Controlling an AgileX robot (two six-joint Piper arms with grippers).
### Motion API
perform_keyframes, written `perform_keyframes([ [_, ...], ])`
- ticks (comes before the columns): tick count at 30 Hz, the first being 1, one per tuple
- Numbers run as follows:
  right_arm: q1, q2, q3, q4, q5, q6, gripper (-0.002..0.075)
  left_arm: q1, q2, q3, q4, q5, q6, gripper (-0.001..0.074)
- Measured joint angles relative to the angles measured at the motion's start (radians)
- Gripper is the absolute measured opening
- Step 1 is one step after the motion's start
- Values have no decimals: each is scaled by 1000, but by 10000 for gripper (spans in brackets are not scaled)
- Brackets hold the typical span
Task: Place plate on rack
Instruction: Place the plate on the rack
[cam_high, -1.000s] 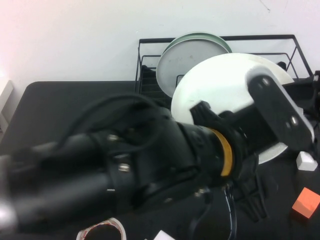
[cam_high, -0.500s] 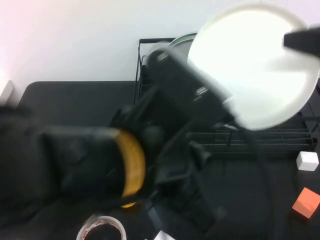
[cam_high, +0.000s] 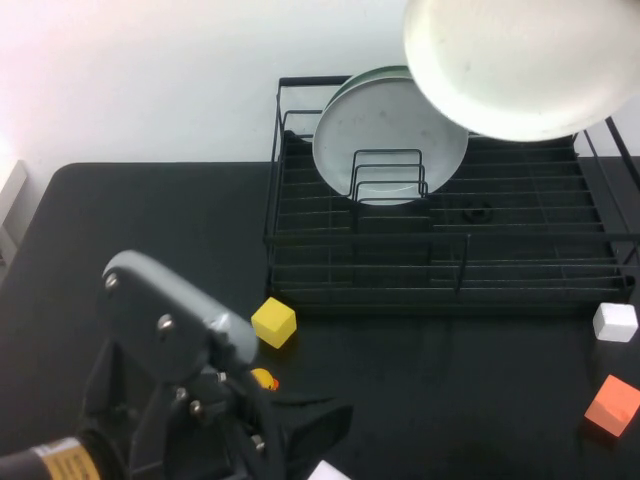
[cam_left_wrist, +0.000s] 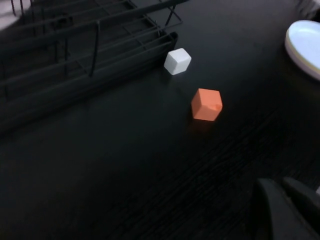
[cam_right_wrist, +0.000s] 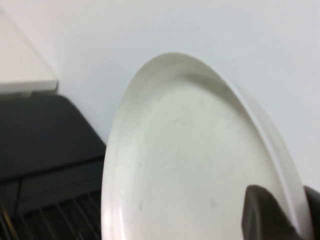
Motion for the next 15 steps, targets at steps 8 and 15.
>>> perform_keyframes([
  [8,0,174,-137,-2,144,-197,101,0,-22,38,2,-47,-82,0],
  [15,15,313,-301,-2,199,-250,101,0,-22,38,2,-51,-82,0],
])
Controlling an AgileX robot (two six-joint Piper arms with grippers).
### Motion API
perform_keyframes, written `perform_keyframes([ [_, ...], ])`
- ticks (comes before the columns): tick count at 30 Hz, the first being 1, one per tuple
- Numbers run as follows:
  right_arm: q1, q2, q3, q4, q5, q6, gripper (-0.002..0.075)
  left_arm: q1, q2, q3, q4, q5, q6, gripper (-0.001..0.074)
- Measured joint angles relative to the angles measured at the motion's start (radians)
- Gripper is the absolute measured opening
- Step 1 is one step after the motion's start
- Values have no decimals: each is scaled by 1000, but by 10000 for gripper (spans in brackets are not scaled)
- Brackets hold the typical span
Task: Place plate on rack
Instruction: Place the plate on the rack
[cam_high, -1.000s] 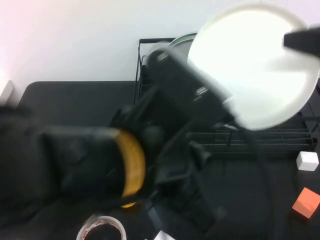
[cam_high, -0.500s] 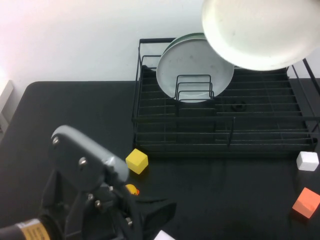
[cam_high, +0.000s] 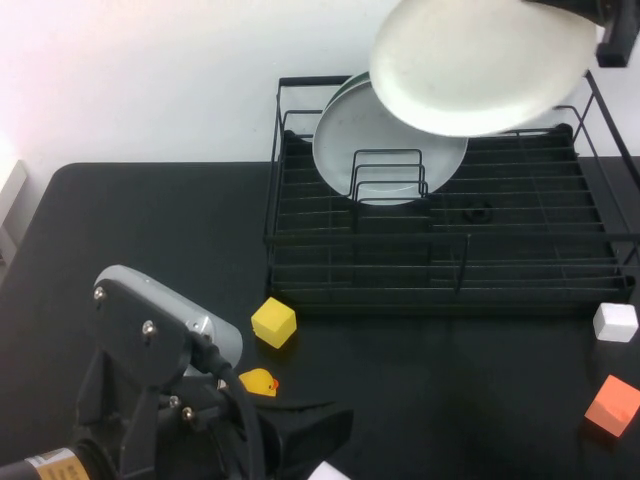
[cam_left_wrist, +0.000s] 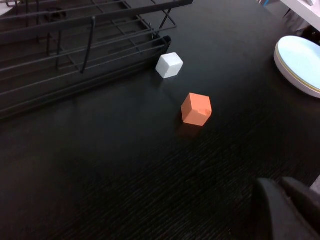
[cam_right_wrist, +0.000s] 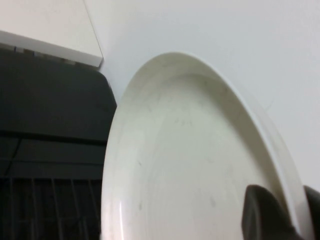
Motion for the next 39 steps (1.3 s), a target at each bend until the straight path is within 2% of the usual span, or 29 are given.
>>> perform_keyframes([
  [12,73,218,-240,5,19,-14,101,0,0,0,0,0,-6,0],
  [39,94,364,-257,46,-50,-44,101,0,-2,0,8,27,-22,0],
])
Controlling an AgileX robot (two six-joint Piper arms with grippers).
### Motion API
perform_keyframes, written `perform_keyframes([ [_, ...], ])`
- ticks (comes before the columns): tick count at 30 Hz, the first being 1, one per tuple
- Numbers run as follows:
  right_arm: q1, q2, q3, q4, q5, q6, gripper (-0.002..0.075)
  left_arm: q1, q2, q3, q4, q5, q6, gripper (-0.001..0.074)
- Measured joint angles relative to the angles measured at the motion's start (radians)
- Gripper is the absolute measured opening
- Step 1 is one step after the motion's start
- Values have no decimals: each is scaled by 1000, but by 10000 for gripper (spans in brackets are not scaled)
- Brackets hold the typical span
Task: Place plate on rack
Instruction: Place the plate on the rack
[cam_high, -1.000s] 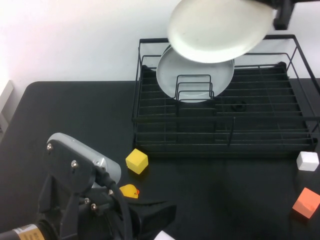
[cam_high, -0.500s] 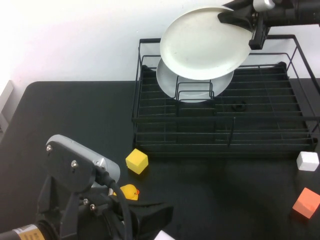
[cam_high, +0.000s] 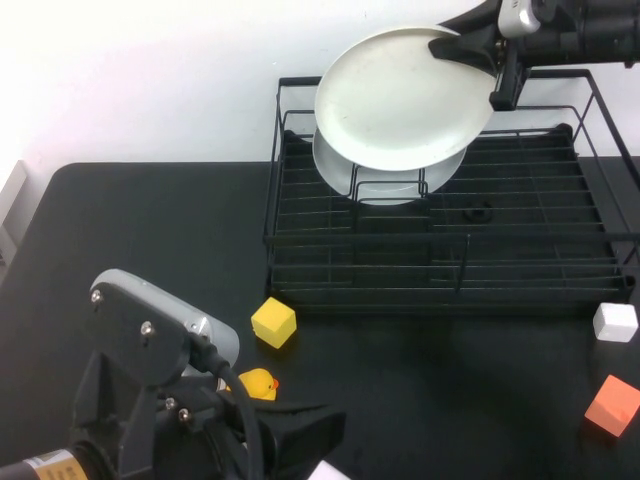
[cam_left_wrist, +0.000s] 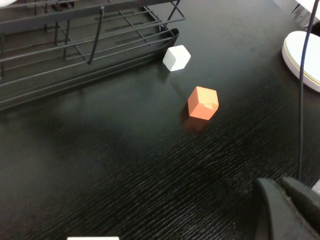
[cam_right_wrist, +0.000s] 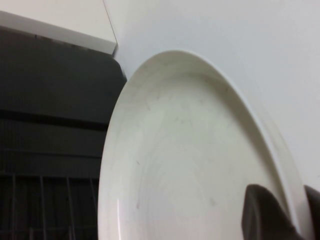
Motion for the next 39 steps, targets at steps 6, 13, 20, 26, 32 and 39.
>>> perform_keyframes([
  [6,4,2,0,4,4,-10,101,0,0,0,0,0,0,0],
  [13,9,2,0,5,4,-25,101,0,0,0,-8,4,0,0],
  [20,10,2,0,6,19,-63,101,0,0,0,-10,8,0,0],
  [26,11,-6,0,6,45,-114,101,0,0,0,-10,8,0,0],
  [32,11,-23,0,8,49,-127,101,0,0,0,-10,10,0,0],
  [39,11,-23,0,8,44,-129,101,0,0,0,-28,10,-2,0],
])
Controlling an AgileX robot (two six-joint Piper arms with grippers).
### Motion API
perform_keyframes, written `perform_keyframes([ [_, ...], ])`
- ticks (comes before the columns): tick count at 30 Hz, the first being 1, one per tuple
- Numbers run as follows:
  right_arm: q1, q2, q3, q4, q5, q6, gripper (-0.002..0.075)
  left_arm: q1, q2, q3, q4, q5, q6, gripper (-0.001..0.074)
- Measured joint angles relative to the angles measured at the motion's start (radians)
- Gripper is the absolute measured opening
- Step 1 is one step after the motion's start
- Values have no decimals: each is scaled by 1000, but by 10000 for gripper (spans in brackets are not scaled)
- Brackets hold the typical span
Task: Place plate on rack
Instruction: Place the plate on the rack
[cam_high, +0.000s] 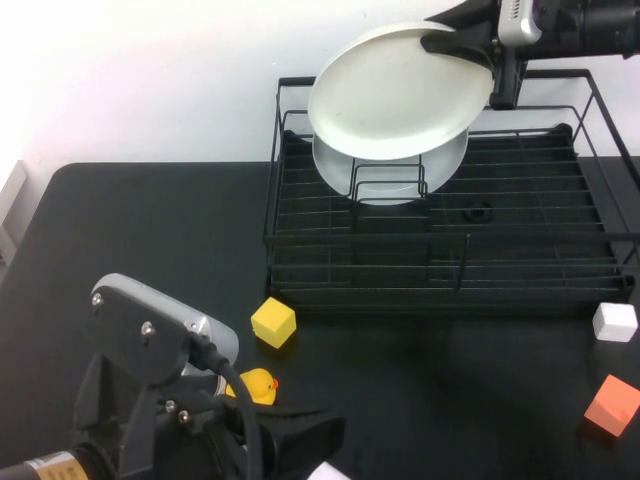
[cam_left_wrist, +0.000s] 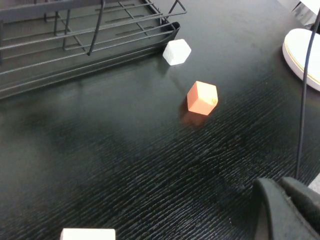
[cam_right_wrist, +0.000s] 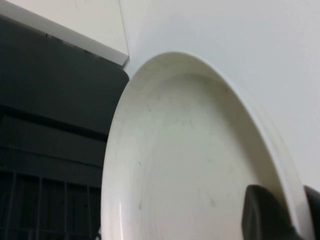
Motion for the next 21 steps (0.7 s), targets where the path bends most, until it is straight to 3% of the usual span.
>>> perform_keyframes([
  [21,0,13,0,-8,-34,-4,101,0,0,0,-3,1,0,-1],
])
